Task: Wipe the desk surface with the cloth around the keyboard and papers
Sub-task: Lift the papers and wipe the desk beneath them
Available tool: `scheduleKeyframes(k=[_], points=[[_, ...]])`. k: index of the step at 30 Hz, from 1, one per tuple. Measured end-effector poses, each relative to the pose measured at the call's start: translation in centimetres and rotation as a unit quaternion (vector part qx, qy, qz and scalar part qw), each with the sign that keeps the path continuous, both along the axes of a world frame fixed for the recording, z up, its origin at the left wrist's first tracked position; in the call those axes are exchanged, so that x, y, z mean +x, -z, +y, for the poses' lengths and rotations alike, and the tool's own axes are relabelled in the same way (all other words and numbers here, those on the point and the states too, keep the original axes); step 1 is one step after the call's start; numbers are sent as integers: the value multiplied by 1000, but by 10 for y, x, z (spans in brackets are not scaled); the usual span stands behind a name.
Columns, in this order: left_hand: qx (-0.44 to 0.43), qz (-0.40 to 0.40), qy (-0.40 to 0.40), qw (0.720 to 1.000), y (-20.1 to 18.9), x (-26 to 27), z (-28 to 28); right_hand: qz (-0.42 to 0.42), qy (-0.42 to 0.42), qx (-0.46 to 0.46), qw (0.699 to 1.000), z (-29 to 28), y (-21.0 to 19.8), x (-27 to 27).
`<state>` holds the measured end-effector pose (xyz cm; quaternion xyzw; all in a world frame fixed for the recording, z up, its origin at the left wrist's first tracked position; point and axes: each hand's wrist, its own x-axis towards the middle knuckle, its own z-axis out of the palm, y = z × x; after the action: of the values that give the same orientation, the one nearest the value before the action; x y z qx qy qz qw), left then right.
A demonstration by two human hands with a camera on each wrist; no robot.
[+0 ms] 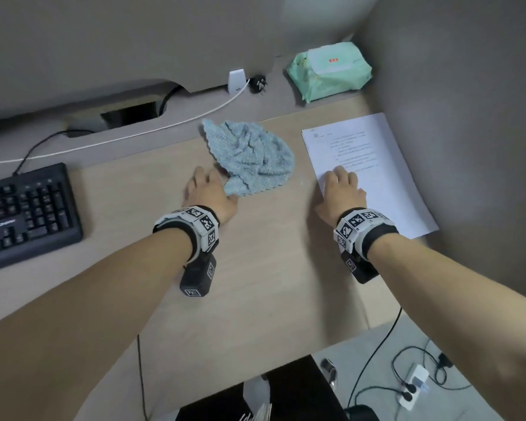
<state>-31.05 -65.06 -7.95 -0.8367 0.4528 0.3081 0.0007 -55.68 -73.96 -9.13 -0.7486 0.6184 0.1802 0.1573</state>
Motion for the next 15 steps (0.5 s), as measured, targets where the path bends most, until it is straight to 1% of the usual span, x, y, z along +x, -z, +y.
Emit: scheduleKeyframes(k=[2,8,10,12,14,15], points=[[-5,-1,8,1000,-1,-5,-1,8,9,-1,1000,-1,1,-5],[-6,-10,11,1000,-4,2,-5,25,-12,-13,1000,6,1,-9],[-4,-10,2,1000,-5,7,-7,-12,-16,-32,999,5,-2,-4],[-2,-9,-3,1000,-6,14,-10,-67,-23,-68,995,1,-9,8],[1,-15,1,1000,-5,22,-11,-124,-60,-95,986,-1,-17,27],[2,-23,2,1000,-6,28,-10,-149,-94,-91,980,0,-21,41]])
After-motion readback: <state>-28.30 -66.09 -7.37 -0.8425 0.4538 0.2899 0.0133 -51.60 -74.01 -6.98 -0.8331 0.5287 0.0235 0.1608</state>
